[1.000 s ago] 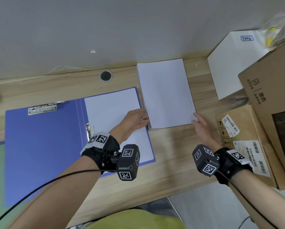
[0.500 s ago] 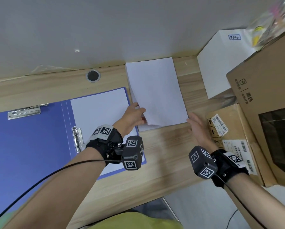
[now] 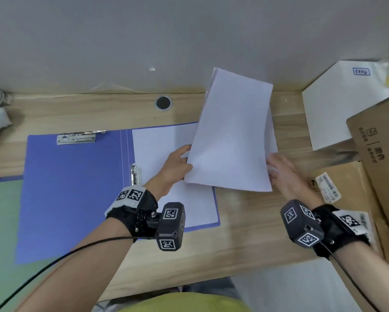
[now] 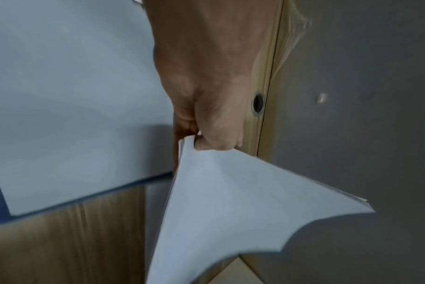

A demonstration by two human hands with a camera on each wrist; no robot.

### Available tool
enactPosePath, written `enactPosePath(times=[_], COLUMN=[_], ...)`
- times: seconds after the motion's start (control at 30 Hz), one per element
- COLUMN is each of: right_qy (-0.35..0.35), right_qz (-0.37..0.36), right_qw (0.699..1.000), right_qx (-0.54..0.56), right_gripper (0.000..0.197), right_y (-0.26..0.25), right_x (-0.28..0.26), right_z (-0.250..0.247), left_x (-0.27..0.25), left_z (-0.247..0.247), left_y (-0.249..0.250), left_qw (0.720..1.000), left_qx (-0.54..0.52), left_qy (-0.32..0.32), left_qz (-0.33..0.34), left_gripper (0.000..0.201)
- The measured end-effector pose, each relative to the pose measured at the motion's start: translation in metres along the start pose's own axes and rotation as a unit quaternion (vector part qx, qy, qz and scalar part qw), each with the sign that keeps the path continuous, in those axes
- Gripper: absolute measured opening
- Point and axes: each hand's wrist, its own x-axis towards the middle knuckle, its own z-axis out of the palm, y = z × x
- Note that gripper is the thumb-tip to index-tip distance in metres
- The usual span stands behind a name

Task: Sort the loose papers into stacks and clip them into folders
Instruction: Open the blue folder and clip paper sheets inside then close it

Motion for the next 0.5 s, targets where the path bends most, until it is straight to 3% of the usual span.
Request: enactPosePath(times=[0.1,0.2,0.33,0.5], right_qy=[-0.064,-0.101,-0.123,-0.167], right_qz=[-0.018,-0.043,-0.094,-0.155], right_qw=[0.997,0.992,0.986,0.972], right_qx=[-0.039,-0.059,-0.063,-0.048], right_gripper=[0.019,0.030,0.041,0.034], right_y=[0.000,0.004,0.009,0.009], right_x=[-0.014,-0.039,-0.078,-0.123], right_z=[0.025,0.072,0.139,0.212], left_x=[-0.019,-0.055,-0.095,-0.140], left_z=[-0.028,-0.065,-0.120,-0.189], left_y=[-0.011,-0.024,-0.041,-0.047], left_qw=[0.999,0.999,0.996,0.988], left_qx=[0.030,0.040,0.040,0.032], left_qy=[-0.010,-0.005,0.055,0.113], left_qz=[0.012,0.026,0.062,0.104], left_gripper=[0.055,0.057,0.053,0.044])
